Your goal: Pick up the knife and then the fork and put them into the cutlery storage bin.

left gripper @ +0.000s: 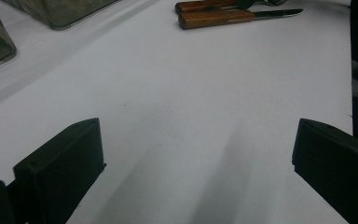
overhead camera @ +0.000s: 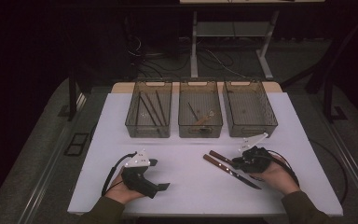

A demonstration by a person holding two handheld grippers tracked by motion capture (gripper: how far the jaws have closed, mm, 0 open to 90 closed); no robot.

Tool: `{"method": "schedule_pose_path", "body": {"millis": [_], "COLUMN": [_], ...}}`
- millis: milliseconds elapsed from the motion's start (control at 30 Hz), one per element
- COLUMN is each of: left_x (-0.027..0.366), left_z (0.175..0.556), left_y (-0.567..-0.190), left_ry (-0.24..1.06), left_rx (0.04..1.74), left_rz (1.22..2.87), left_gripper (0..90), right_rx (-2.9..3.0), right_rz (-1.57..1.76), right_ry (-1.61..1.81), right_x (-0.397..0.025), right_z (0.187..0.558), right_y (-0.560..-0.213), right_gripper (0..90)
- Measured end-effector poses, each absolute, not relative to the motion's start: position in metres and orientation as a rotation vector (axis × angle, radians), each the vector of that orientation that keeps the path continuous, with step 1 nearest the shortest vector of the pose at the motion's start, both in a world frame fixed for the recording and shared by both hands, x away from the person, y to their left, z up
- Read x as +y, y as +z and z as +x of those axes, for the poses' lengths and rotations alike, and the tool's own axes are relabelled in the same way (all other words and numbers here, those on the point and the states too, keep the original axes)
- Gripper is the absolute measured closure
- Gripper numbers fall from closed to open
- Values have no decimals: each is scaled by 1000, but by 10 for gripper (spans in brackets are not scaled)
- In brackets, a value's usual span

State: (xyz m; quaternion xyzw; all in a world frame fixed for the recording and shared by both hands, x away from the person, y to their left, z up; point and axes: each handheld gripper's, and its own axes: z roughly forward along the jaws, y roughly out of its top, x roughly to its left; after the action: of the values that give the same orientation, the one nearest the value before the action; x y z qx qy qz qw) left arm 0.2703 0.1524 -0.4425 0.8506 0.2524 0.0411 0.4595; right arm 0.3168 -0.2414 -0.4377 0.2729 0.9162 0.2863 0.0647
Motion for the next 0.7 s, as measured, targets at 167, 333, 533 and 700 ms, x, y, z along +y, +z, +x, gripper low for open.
{"method": "schedule_pose_path", "body": {"millis": [167,333,533,700], "left_x": [153,153,152,152], "left_z": [271,271,271,271], "left_y": [-443,-443,-443,-443], "left_ry": [98,98,99,96], "left_rx": [624,619,614,616], "left_rz": [2096,2095,2097,2095], "left_gripper": [11,11,11,11], "right_rx": [2888,2970,2997,2990], "right_rz": [778,735,743,759], "right_ry": [643,416,297,326], "right_x": [-227,-208,-197,-199], "right_z": [333,343,345,345], "right_y": [-429,-423,-420,-420], "right_gripper": [753,751,766,767]}}
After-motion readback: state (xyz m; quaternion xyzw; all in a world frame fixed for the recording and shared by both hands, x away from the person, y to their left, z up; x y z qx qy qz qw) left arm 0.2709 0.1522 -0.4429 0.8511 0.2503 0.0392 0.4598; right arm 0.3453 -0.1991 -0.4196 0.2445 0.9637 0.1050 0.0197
